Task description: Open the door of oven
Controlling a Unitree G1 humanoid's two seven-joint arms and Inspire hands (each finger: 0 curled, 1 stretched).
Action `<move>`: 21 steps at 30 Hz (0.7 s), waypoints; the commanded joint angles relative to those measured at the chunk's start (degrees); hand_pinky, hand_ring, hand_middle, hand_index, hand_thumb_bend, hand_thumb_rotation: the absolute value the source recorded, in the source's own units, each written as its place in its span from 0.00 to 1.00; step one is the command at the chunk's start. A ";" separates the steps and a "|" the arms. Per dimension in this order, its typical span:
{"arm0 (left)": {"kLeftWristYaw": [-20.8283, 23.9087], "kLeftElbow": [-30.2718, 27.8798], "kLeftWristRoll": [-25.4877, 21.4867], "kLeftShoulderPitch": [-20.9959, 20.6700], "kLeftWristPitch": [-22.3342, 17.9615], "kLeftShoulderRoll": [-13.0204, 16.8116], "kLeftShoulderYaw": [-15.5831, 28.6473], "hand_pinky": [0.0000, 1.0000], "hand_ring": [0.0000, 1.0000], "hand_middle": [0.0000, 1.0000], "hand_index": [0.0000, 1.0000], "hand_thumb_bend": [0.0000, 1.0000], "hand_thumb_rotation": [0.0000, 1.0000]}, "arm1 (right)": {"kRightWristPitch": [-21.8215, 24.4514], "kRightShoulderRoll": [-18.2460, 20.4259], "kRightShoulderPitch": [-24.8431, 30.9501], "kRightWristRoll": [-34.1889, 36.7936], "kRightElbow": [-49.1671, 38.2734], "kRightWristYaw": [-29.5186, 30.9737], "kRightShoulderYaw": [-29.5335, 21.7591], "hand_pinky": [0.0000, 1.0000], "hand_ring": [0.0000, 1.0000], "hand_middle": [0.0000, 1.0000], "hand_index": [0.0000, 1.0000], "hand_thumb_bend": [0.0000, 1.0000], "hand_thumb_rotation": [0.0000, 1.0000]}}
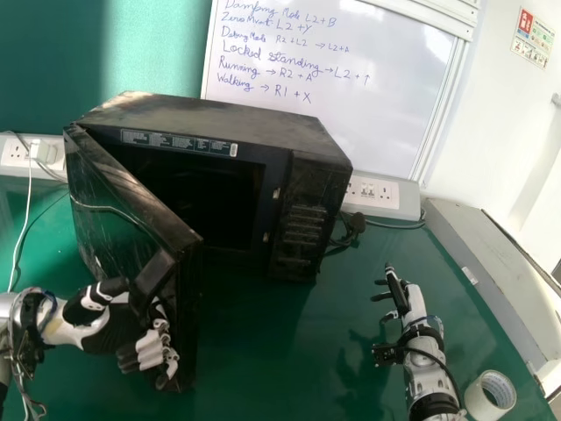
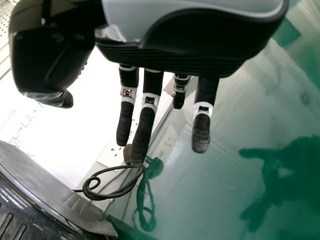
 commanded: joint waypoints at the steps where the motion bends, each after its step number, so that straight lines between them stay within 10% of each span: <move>1: 21.46 18.23 -13.85 -9.23 -6.40 16.95 32.41 0.00 0.00 0.04 0.05 0.94 0.78 | -0.05 -0.92 -0.48 0.14 0.12 0.05 -0.52 0.19 0.23 0.37 0.60 0.66 1.00; 16: 32.61 20.11 -13.09 -7.28 -13.14 18.88 35.67 0.00 0.00 0.03 0.04 0.89 0.88 | 0.47 -0.92 -0.74 0.06 0.11 -0.06 -0.43 0.18 0.22 0.36 0.60 0.68 1.00; 21: 29.38 25.78 -15.23 -8.32 -13.14 21.71 35.45 0.00 0.00 0.03 0.04 0.85 0.93 | 0.59 -1.01 -0.70 0.54 0.16 0.13 -0.94 0.18 0.23 0.36 0.61 0.69 1.00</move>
